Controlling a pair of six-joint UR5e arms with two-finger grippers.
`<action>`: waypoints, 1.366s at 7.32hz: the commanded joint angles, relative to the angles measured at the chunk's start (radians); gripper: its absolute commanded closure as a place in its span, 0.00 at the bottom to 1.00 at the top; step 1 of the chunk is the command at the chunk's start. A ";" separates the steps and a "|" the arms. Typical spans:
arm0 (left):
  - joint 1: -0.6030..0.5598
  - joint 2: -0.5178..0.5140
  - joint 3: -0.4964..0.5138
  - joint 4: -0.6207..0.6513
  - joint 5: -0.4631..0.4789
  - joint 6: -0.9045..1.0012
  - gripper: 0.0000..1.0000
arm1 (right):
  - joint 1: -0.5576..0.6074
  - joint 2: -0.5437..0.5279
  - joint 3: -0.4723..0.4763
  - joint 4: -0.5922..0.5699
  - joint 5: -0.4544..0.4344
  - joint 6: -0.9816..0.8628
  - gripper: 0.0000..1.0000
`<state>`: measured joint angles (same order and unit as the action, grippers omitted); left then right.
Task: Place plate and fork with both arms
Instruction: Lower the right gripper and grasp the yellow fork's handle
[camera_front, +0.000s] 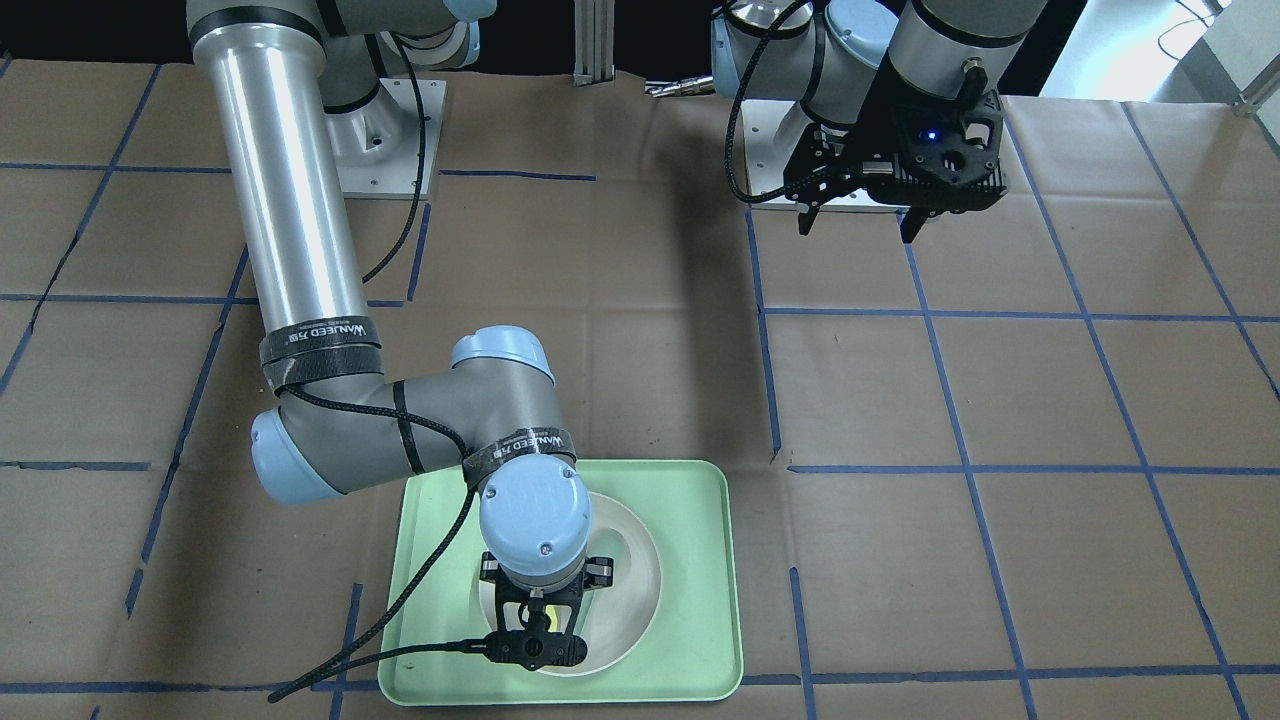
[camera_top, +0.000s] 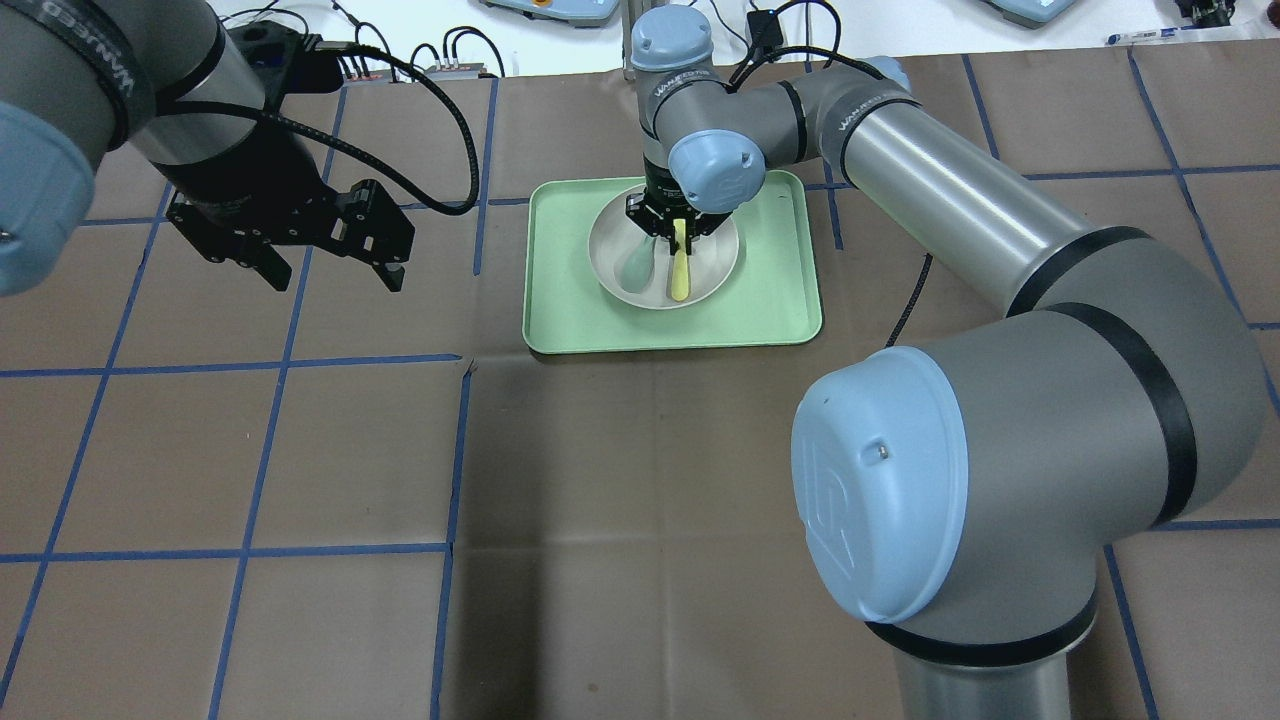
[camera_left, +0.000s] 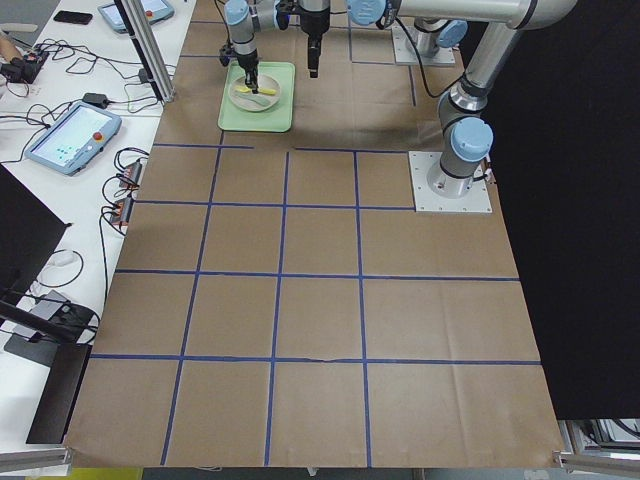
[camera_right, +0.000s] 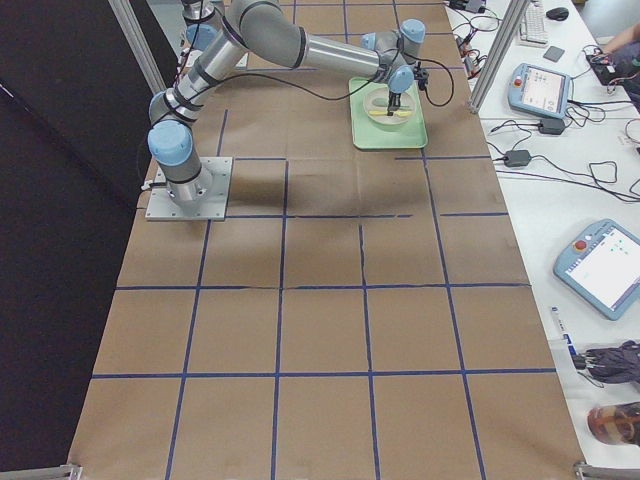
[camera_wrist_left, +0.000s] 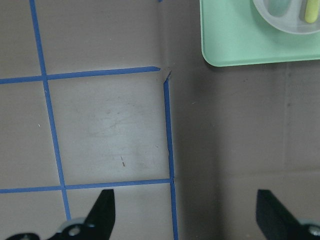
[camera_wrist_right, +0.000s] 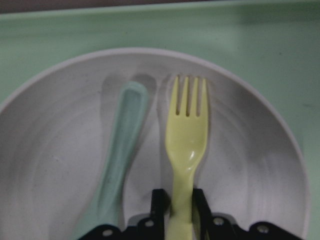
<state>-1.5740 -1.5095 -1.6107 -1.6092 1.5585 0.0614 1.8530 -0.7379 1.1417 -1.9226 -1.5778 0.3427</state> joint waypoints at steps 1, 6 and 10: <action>0.000 0.000 0.000 0.000 0.000 0.000 0.00 | -0.001 -0.002 -0.003 0.001 0.001 0.002 0.96; 0.002 0.000 0.000 0.000 0.000 -0.002 0.00 | -0.001 -0.098 -0.005 0.063 0.073 0.058 0.97; 0.002 0.000 0.000 0.000 0.000 -0.003 0.00 | -0.066 -0.127 0.058 0.091 -0.041 -0.057 0.97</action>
<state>-1.5723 -1.5095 -1.6107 -1.6091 1.5585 0.0595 1.8069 -0.8569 1.1762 -1.8344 -1.5519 0.3340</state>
